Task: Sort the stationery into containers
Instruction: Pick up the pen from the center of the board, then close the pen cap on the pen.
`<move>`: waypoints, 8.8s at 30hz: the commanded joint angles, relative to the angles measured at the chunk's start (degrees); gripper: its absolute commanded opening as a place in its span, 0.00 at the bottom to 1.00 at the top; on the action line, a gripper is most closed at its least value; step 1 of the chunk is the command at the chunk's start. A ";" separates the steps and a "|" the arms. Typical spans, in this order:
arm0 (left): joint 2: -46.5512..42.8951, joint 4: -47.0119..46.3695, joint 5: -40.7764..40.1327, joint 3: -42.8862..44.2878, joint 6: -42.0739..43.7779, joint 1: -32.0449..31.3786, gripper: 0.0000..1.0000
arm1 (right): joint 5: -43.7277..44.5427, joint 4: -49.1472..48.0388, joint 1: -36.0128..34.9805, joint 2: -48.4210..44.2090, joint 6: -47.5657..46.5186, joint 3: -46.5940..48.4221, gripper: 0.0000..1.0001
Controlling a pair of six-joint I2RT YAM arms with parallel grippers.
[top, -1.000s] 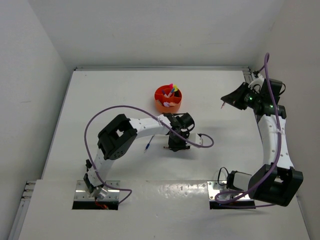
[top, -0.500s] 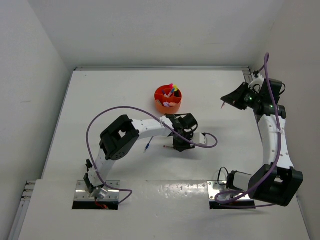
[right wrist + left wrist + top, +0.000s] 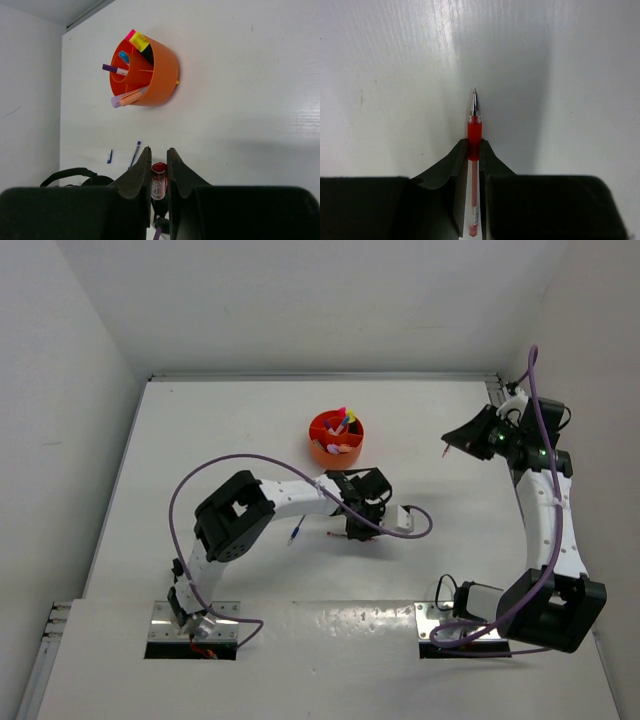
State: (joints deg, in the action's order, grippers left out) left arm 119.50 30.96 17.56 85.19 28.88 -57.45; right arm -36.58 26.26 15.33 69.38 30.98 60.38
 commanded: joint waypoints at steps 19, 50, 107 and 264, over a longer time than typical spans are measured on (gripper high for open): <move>-37.06 -25.48 54.83 -14.51 -48.85 19.66 0.00 | -32.32 -40.29 -13.92 0.84 18.04 1.59 0.00; -34.87 -31.05 30.96 -6.88 -60.26 24.05 0.00 | 16.18 -17.82 -29.39 -4.26 19.64 5.98 0.00; -30.03 -29.73 29.46 -1.96 -61.14 23.70 0.00 | 18.38 -18.97 -35.55 -3.55 16.57 2.82 0.00; -24.67 -42.83 29.20 -1.16 -69.75 26.60 0.00 | 17.86 -18.27 -39.15 3.30 15.51 5.72 0.00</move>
State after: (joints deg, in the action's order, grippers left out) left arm 94.96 -5.15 50.13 79.99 -41.78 -33.01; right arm -12.67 1.96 -20.78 73.56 46.54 68.01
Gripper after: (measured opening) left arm 0.165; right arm 0.108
